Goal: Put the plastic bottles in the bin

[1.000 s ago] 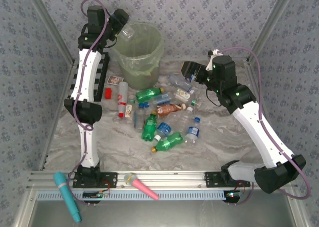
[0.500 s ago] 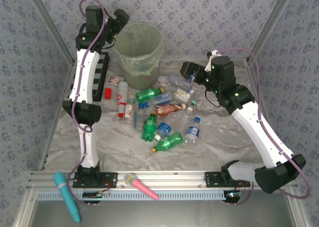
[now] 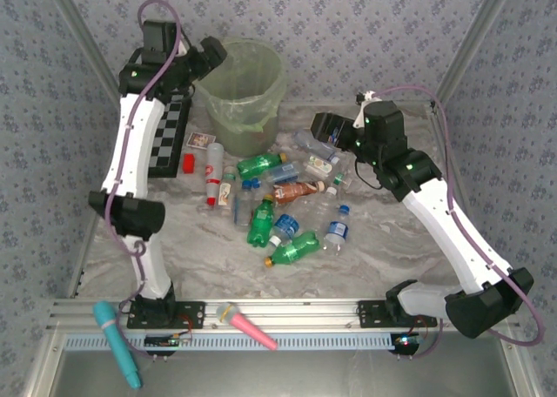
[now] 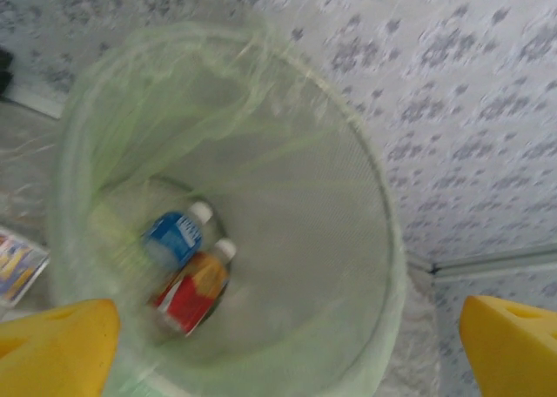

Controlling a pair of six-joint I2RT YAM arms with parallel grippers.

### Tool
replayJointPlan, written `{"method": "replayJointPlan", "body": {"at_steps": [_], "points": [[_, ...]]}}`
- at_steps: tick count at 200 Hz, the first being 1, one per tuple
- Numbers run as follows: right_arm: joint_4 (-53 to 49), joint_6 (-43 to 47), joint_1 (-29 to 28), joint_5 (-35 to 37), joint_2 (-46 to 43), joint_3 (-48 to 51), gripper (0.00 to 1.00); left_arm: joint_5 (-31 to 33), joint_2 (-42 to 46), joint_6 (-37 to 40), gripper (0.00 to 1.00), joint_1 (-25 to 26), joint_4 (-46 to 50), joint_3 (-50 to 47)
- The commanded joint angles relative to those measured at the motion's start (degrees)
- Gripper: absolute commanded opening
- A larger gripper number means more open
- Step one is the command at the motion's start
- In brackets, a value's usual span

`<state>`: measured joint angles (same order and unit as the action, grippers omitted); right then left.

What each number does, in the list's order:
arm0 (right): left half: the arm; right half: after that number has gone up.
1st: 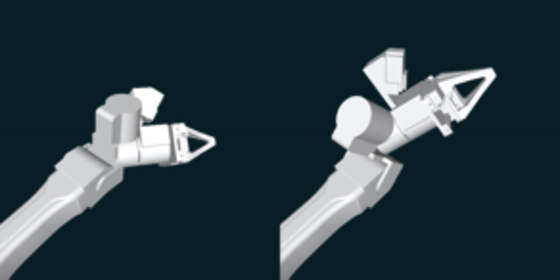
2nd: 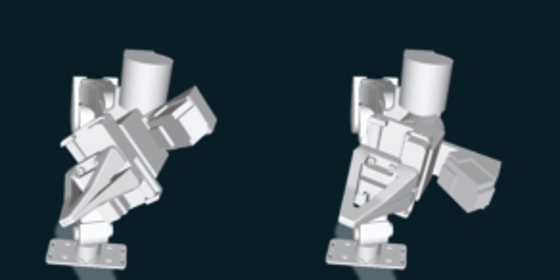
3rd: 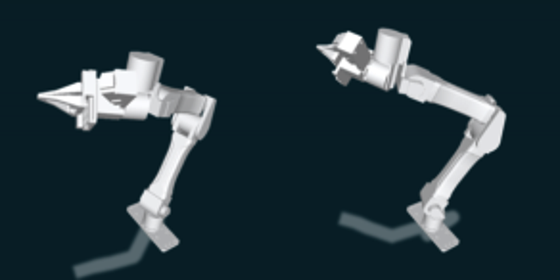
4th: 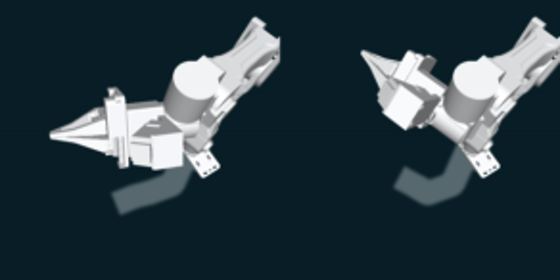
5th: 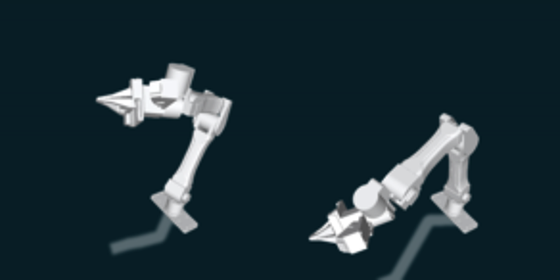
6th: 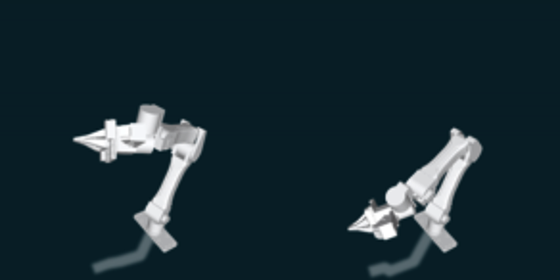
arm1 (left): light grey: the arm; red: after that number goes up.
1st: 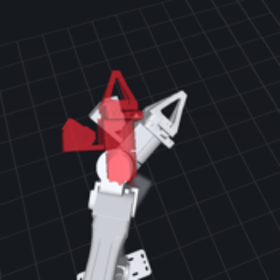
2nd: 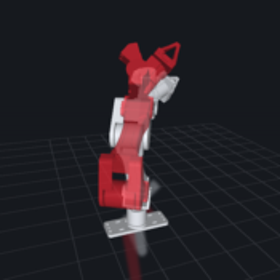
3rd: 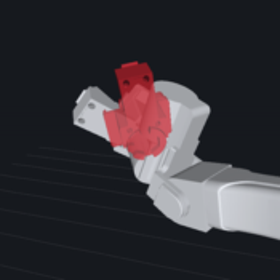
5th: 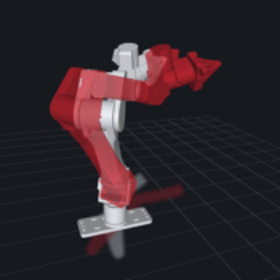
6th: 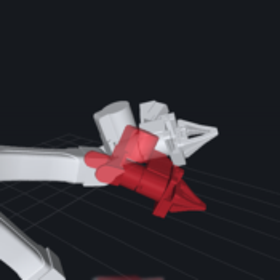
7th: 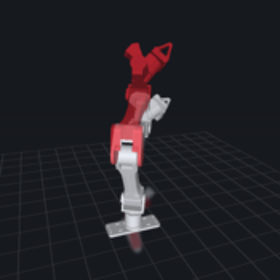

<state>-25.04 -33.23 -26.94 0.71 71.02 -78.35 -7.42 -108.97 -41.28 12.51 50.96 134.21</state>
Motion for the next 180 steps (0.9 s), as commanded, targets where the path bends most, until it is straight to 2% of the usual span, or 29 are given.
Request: {"method": "replayJointPlan", "body": {"at_steps": [1,20,35,78,112,144,180], "points": [[1.3,-0.1,-0.4,1.2,0.7,-0.2,1.00,2.4,10.6,4.5,1.00,0.2,-3.6,-15.0],[1.6,-0.1,-0.5,0.6,1.6,-0.4,1.00,3.1,20.8,4.3,1.00,0.3,-11.4,-33.7],[1.6,0.0,-0.6,0.2,2.4,-1.0,1.00,3.8,27.4,4.3,1.00,0.4,-15.3,-44.6],[1.2,0.1,-0.9,-1.5,6.0,-3.7,1.00,6.4,37.4,5.6,1.00,0.4,-14.3,-63.1],[0.3,0.5,-1.8,-2.3,8.4,-6.0,1.00,6.9,37.5,9.4,0.97,-0.3,-16.0,-69.9],[-0.7,1.1,-2.3,-1.9,8.8,-7.3,1.00,-1.5,30.8,11.6,0.89,-4.4,-18.0,-69.9],[-1.7,1.2,-2.4,-0.8,8.0,-7.2,1.00,-4.7,21.5,13.6,0.85,-6.1,-20.8,-66.5]]}}
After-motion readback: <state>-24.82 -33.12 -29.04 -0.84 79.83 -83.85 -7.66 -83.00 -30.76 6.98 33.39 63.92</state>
